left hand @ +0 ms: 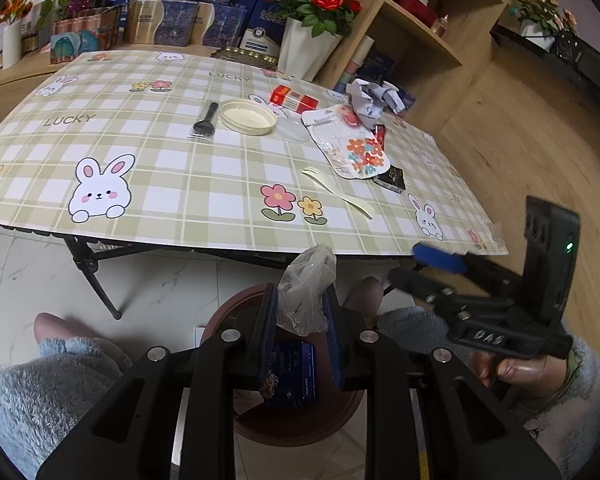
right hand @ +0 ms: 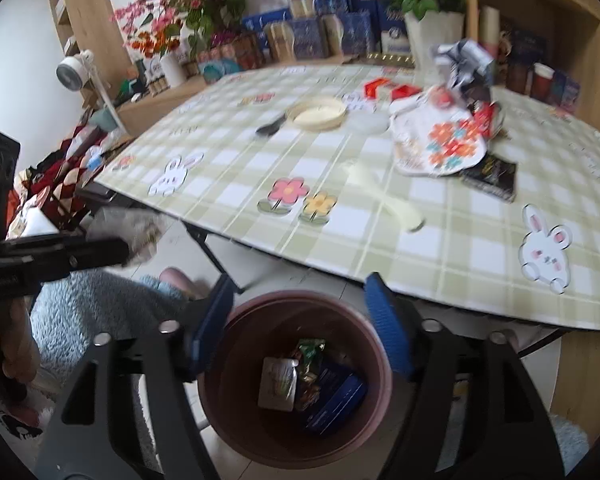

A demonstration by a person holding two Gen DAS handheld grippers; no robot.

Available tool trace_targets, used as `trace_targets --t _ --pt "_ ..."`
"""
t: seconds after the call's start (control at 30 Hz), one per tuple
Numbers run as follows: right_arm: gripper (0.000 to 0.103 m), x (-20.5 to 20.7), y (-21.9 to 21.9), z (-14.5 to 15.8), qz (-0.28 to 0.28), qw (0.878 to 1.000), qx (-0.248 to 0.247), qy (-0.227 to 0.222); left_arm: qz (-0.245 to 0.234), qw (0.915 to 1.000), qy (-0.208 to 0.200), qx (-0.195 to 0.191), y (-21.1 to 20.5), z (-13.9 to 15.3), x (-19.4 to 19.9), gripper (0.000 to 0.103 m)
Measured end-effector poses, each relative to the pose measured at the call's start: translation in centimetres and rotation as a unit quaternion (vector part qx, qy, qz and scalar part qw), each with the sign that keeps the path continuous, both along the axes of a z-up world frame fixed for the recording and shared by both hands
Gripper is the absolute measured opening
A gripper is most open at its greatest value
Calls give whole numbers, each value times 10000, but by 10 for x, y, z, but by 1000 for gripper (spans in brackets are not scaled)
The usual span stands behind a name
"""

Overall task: Collect trash
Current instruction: 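Release the clear plastic wrapper from the left gripper into the bin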

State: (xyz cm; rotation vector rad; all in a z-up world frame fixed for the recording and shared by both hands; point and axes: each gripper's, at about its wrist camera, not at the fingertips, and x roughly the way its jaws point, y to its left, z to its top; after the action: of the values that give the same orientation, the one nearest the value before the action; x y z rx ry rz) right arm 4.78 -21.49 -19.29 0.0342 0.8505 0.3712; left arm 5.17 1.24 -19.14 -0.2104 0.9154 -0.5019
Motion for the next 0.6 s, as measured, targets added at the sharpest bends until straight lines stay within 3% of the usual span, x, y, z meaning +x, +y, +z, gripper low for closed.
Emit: trace_targets --t 0.17,0.43,0.6 --pt "94 -1 -9 14 -41 9994 -33 -343 -142 9998 129 43 -8 -8 3 22" --pt "97 6 -24 44 -321 9955 34 -888 -591 9967 345 435 -35 -26 11 23" --pt "97 5 -31 43 -450 9956 67 -825 -978 9923 438 625 -52 -37 5 23"
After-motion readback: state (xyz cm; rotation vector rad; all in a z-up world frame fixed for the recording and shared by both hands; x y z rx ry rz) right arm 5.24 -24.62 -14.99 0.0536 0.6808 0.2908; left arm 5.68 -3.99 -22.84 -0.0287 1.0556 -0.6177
